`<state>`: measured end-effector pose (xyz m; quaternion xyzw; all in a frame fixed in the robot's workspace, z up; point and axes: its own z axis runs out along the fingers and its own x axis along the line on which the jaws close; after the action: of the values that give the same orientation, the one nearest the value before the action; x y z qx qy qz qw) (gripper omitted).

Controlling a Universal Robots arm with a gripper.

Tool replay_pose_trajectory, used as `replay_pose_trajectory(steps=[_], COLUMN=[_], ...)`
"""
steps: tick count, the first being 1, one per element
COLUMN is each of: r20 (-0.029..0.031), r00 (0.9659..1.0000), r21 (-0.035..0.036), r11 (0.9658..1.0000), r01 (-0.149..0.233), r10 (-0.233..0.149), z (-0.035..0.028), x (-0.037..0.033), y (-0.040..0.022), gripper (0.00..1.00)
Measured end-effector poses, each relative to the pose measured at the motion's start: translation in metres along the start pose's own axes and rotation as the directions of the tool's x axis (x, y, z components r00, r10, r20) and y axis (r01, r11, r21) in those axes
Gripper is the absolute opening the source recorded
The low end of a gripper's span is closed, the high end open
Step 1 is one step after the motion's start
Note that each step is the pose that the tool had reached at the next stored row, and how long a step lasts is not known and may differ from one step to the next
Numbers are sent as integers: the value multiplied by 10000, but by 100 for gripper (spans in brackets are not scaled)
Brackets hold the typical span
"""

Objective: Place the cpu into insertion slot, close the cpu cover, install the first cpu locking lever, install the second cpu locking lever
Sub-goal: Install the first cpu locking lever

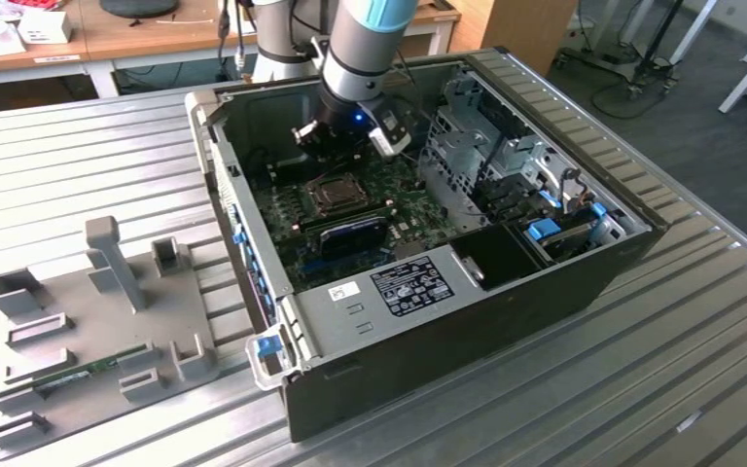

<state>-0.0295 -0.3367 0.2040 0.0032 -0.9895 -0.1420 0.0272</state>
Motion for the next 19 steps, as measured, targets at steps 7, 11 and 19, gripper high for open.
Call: replay_pose_trajectory(steps=[7, 11, 19], r20=[1, 0, 1], r00=[10000, 10000, 10000], r21=[-2, 1, -5], r11=[10000, 10000, 10000], r01=[0, 0, 0], r10=[0, 0, 0], z=[27, 34, 37], x=[-29, -46, -77], y=[-12, -15, -17], gripper=[11, 11, 11])
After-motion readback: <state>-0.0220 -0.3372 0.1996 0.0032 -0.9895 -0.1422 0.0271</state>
